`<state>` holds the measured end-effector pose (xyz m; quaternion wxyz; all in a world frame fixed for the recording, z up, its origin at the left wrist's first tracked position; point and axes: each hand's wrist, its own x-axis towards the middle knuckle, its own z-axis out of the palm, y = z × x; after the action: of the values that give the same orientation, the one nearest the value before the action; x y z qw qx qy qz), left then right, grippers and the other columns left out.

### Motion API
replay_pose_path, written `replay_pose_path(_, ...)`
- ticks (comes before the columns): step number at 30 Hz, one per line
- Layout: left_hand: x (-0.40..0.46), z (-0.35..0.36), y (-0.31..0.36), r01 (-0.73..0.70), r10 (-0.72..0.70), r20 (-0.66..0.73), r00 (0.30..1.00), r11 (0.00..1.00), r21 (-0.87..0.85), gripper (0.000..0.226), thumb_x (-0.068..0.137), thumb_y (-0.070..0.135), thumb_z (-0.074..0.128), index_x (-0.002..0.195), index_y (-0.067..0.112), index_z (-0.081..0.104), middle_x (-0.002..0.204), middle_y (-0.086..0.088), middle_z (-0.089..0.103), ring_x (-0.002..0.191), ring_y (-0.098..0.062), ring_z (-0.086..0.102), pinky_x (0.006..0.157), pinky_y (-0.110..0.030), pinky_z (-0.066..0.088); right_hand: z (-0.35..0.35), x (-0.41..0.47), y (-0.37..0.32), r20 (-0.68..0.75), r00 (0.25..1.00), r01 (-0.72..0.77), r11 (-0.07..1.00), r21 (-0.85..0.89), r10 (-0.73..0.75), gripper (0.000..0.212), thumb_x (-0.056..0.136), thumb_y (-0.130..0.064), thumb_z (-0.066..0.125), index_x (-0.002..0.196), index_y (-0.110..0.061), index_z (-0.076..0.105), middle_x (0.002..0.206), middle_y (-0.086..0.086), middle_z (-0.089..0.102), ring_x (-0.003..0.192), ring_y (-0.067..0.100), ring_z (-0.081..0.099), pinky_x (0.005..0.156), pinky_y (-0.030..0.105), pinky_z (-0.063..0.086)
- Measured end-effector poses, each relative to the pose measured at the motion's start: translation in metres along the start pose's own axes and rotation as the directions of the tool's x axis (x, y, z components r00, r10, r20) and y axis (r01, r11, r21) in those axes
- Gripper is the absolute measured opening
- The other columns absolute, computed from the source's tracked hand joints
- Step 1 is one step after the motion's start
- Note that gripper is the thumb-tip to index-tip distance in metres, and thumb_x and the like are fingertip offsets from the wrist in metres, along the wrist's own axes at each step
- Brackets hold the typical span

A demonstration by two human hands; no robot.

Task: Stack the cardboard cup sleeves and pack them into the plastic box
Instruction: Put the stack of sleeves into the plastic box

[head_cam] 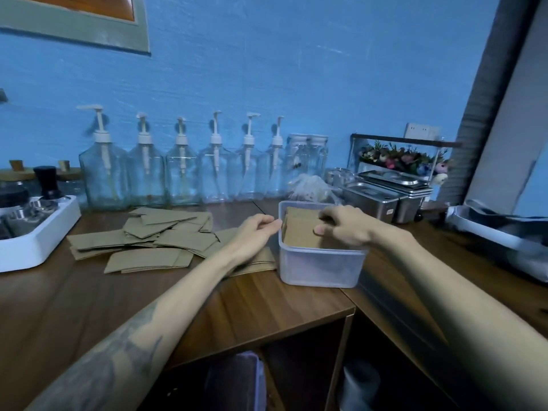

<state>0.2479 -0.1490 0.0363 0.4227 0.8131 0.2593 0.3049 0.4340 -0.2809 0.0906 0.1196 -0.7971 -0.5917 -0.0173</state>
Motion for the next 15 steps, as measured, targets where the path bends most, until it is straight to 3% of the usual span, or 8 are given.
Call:
replay_pose_path(3, 0.002, 0.003, -0.007, -0.044, 0.044, 0.024, 0.999, 0.999, 0.0, 0.024, 0.099, 0.042, 0.051, 0.116, 0.03, 0.061, 0.128, 0.008, 0.057, 0.122, -0.009, 0.051, 0.102, -0.026, 0.036, 0.01, 0.014, -0.001, 0.045, 0.999, 0.022, 0.993, -0.112, -0.017, 0.039, 0.095, -0.044, 0.057, 0.121, -0.014, 0.059, 0.122, 0.007, 0.065, 0.118, 0.028, 0.055, 0.103, 0.044, 0.031)
replay_pose_path(7, 0.005, 0.005, -0.012, -0.036, 0.038, 0.033, 0.999, 0.998, -0.054, 0.03, 0.098, 0.041, 0.053, 0.122, 0.026, 0.063, 0.131, 0.006, 0.058, 0.123, -0.01, 0.052, 0.108, -0.036, 0.039, 0.007, 0.028, 0.009, 0.076, 0.997, 0.032, 0.987, -0.159, -0.02, 0.049, 0.087, -0.051, 0.065, 0.129, -0.024, 0.059, 0.128, -0.003, 0.063, 0.122, 0.023, 0.052, 0.103, 0.047, 0.025)
replay_pose_path(10, 0.008, 0.007, -0.015, -0.022, 0.026, 0.032, 0.999, 0.995, -0.096, 0.028, 0.098, 0.036, 0.055, 0.121, 0.022, 0.063, 0.128, 0.004, 0.061, 0.121, -0.011, 0.055, 0.109, -0.04, 0.04, 0.007, 0.037, 0.013, -0.002, 0.998, 0.064, 0.98, -0.187, -0.066, 0.05, 0.08, -0.05, 0.073, 0.123, -0.026, 0.064, 0.121, -0.002, 0.064, 0.117, 0.024, 0.054, 0.093, 0.041, 0.031)
replay_pose_path(13, 0.011, 0.007, -0.016, -0.013, 0.017, 0.032, 0.999, 0.993, -0.116, 0.026, 0.098, 0.034, 0.055, 0.119, 0.021, 0.064, 0.125, 0.003, 0.063, 0.119, -0.014, 0.057, 0.109, -0.045, 0.041, 0.01, 0.044, 0.017, -0.066, 0.995, 0.073, 0.992, -0.102, -0.08, 0.049, 0.075, -0.04, 0.081, 0.118, -0.023, 0.067, 0.109, -0.001, 0.06, 0.108, 0.024, 0.057, 0.088, 0.036, 0.046)
replay_pose_path(15, 0.011, 0.007, -0.017, -0.013, 0.018, 0.032, 0.999, 0.991, -0.134, 0.026, 0.096, 0.035, 0.056, 0.116, 0.023, 0.065, 0.122, 0.002, 0.064, 0.116, -0.015, 0.058, 0.108, -0.047, 0.042, 0.011, 0.047, 0.02, -0.087, 0.993, 0.069, 0.996, -0.06, -0.074, 0.049, 0.073, -0.04, 0.082, 0.116, -0.024, 0.067, 0.102, -0.007, 0.054, 0.1, 0.018, 0.056, 0.084, 0.033, 0.047)
